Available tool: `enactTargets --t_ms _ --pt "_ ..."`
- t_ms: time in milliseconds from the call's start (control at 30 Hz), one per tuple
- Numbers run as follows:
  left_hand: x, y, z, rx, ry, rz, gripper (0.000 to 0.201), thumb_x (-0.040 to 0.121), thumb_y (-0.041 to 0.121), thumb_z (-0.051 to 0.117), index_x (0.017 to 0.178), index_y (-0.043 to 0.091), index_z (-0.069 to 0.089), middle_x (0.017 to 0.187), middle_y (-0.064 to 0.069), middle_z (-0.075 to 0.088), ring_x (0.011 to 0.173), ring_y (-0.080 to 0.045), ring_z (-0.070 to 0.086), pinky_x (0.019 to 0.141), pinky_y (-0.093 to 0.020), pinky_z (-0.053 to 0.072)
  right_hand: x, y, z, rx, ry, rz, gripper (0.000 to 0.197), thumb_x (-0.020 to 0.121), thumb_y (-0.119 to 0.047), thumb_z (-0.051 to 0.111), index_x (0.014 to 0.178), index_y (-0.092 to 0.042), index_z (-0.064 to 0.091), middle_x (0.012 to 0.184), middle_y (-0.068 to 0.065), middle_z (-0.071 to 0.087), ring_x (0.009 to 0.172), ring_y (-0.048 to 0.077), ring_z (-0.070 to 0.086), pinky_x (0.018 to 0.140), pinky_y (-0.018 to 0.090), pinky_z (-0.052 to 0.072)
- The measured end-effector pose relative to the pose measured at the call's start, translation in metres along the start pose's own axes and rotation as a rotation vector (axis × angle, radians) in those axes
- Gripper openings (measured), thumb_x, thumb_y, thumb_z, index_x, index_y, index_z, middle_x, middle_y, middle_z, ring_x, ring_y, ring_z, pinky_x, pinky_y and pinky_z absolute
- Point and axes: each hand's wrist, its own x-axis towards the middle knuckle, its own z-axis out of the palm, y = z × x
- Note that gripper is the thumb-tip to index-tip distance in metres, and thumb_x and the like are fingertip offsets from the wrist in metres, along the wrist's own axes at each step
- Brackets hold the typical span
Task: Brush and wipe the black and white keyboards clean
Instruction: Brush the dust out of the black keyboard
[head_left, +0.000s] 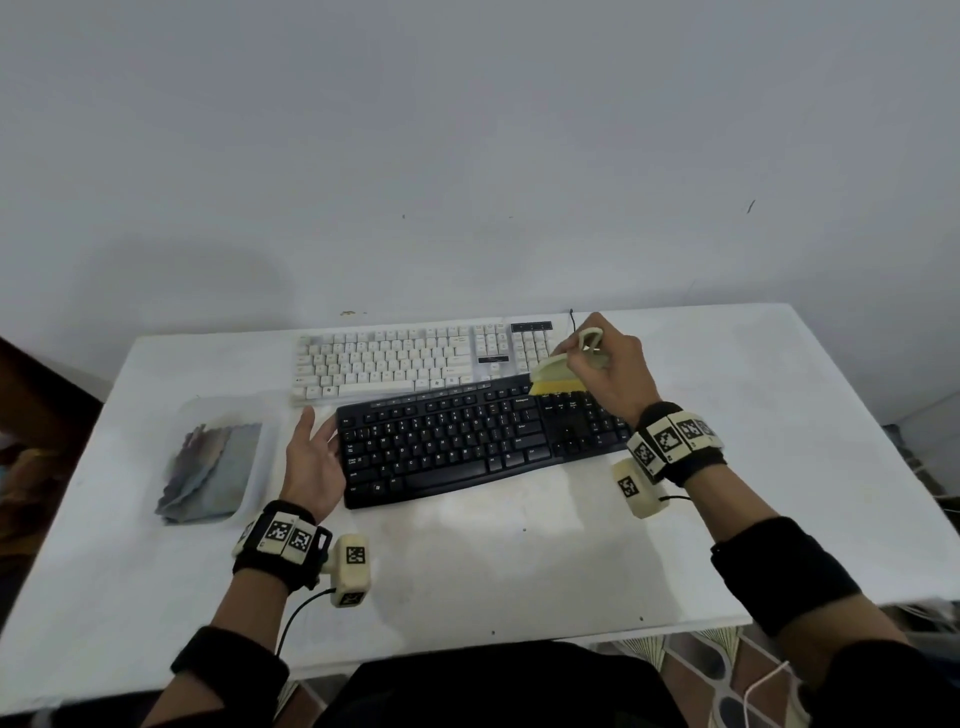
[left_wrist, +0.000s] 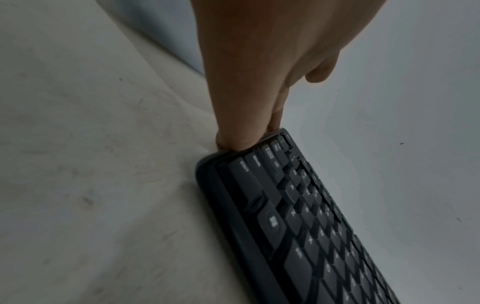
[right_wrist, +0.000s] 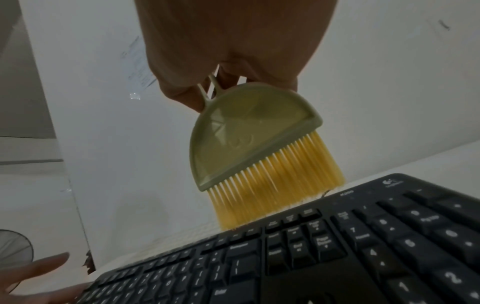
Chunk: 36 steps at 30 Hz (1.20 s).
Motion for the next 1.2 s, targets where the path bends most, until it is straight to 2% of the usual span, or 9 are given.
enactTargets --t_ms 100,267,400,467,567,667,833,1033,1200 --pt "-0.003 0.001 0.003 -0.003 0.001 -0.001 0.056 0.105 0.058 0.037 0.132 0.018 0.063 0.134 -0.010 0.063 0.122 -0.025 0.060 0.100 -0.047 0.046 -0.001 0.002 0.009 0.000 -0.050 0.003 0.002 0.088 -0.025 0.059 0.089 -0.024 0.058 0.090 -0.006 0.073 0.091 0.016 0.069 0.081 0.035 0.054" --pt "-0.005 0.002 0.003 -0.011 -0.001 -0.008 0.054 0.105 0.058 0.036 0.129 0.018 0.064 0.132 -0.009 0.064 0.118 -0.024 0.062 0.095 -0.045 0.048 -0.008 0.011 0.005 -0.059 -0.100 0.043 0.022 0.089 -0.013 0.062 0.084 -0.033 0.057 0.090 -0.005 0.074 0.089 0.015 0.068 0.076 0.037 0.055" --pt "-0.006 0.002 0.004 -0.019 -0.002 -0.013 0.053 0.105 0.057 0.036 0.127 0.018 0.064 0.129 -0.008 0.064 0.115 -0.024 0.063 0.091 -0.045 0.049 -0.007 0.027 -0.023 -0.120 -0.028 0.097 0.009 0.082 -0.027 0.059 0.082 -0.036 0.057 0.088 -0.007 0.073 0.090 0.018 0.067 0.079 0.046 0.055" --pt "-0.005 0.002 0.003 -0.020 0.000 -0.011 0.052 0.105 0.057 0.037 0.126 0.018 0.065 0.129 -0.008 0.064 0.116 -0.024 0.062 0.091 -0.045 0.049 -0.006 0.027 -0.028 -0.108 0.018 0.114 0.011 0.081 -0.026 0.058 0.081 -0.036 0.056 0.088 -0.007 0.073 0.091 0.022 0.068 0.082 0.050 0.055" --pt "-0.002 0.001 0.001 -0.020 -0.006 -0.014 0.053 0.105 0.058 0.038 0.129 0.018 0.064 0.134 -0.009 0.063 0.120 -0.025 0.061 0.093 -0.046 0.049 -0.006 0.012 -0.017 -0.024 0.024 0.088 0.020 0.083 -0.015 0.059 0.081 -0.035 0.056 0.088 -0.004 0.075 0.090 0.022 0.068 0.078 0.042 0.054" --pt "-0.001 0.000 0.000 -0.018 -0.008 -0.015 0.054 0.104 0.058 0.039 0.130 0.018 0.064 0.135 -0.009 0.063 0.123 -0.026 0.061 0.096 -0.047 0.048 -0.008 0.003 -0.002 -0.001 -0.024 0.043 0.015 0.085 -0.019 0.058 0.084 -0.034 0.057 0.090 -0.004 0.074 0.091 0.020 0.068 0.079 0.038 0.053" --pt "-0.001 0.000 0.000 -0.014 -0.009 -0.007 0.054 0.105 0.058 0.038 0.130 0.018 0.064 0.136 -0.009 0.062 0.125 -0.026 0.059 0.099 -0.048 0.047 -0.009 0.025 -0.008 -0.141 -0.104 0.115 0.005 0.080 -0.032 0.056 0.084 -0.033 0.058 0.090 -0.008 0.070 0.091 0.019 0.064 0.088 0.050 0.051" --pt "0.000 0.000 -0.001 -0.013 -0.008 -0.010 0.054 0.104 0.059 0.039 0.130 0.018 0.064 0.140 -0.010 0.061 0.132 -0.028 0.056 0.106 -0.050 0.044 -0.006 0.015 -0.008 -0.053 -0.051 0.078 0.007 0.083 -0.018 0.058 0.085 -0.025 0.059 0.087 -0.005 0.072 0.085 0.013 0.065 0.073 0.027 0.049" --pt "0.001 -0.001 -0.001 -0.007 -0.010 -0.014 0.058 0.104 0.059 0.039 0.137 0.017 0.061 0.144 -0.010 0.058 0.136 -0.029 0.053 0.111 -0.051 0.041 -0.008 0.020 -0.002 -0.056 -0.058 0.105 0.014 0.087 -0.012 0.060 0.085 -0.026 0.059 0.088 -0.006 0.071 0.086 0.016 0.065 0.075 0.032 0.051"
